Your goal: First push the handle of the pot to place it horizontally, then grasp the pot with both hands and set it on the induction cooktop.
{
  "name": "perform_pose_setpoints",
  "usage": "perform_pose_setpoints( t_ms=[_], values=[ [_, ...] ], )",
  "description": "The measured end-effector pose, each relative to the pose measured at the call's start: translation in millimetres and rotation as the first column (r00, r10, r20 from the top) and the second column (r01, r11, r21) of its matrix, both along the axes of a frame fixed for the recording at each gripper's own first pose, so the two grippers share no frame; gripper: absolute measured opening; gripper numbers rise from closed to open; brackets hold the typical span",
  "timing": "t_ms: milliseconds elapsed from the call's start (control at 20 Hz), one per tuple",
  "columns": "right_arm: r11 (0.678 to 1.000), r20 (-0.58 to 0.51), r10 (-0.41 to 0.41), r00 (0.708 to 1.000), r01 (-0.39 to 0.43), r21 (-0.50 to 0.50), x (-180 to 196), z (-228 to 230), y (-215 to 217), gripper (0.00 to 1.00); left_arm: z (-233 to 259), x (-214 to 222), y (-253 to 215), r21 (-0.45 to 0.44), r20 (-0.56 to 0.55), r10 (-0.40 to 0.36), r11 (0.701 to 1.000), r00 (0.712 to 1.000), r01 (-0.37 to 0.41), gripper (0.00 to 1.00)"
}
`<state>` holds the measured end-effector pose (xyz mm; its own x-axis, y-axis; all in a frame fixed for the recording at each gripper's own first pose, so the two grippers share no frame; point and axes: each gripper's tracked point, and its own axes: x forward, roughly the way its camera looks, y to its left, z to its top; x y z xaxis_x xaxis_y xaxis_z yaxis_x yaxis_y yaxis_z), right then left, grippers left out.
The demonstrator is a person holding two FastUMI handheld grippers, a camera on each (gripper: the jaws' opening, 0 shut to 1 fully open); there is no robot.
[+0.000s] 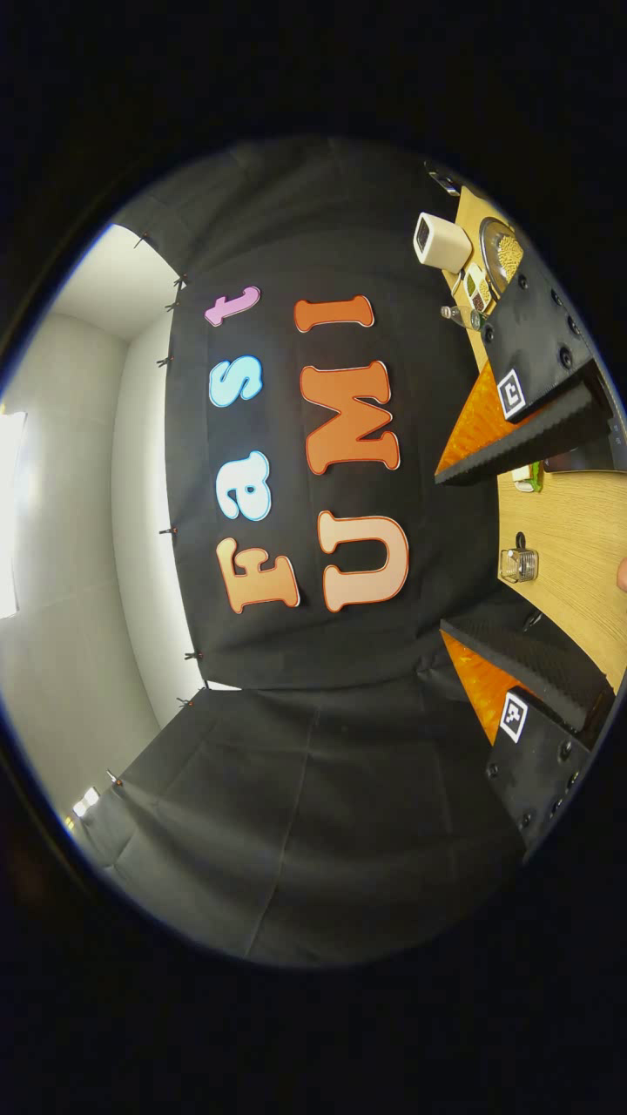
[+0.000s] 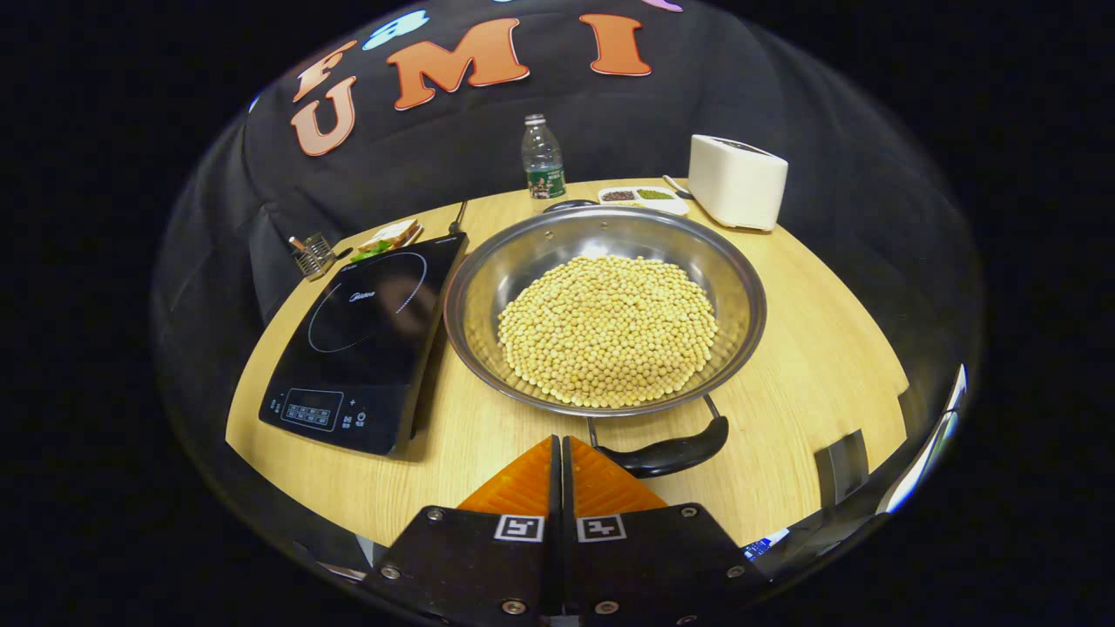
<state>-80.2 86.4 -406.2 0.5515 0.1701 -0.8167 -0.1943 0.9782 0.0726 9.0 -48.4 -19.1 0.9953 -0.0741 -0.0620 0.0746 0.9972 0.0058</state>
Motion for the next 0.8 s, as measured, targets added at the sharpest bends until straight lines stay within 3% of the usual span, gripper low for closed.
perform_pose_setpoints(
  t_ms=[800],
  values=[
    [0.983,0.022,-0.186,0.982,0.186,0.0,39.6,-2.9,-74.9,0.0,20.2,-3.1,-9.9,0.009,0.042,0.009,1.0,0.999,-0.01,0.99]
  ],
)
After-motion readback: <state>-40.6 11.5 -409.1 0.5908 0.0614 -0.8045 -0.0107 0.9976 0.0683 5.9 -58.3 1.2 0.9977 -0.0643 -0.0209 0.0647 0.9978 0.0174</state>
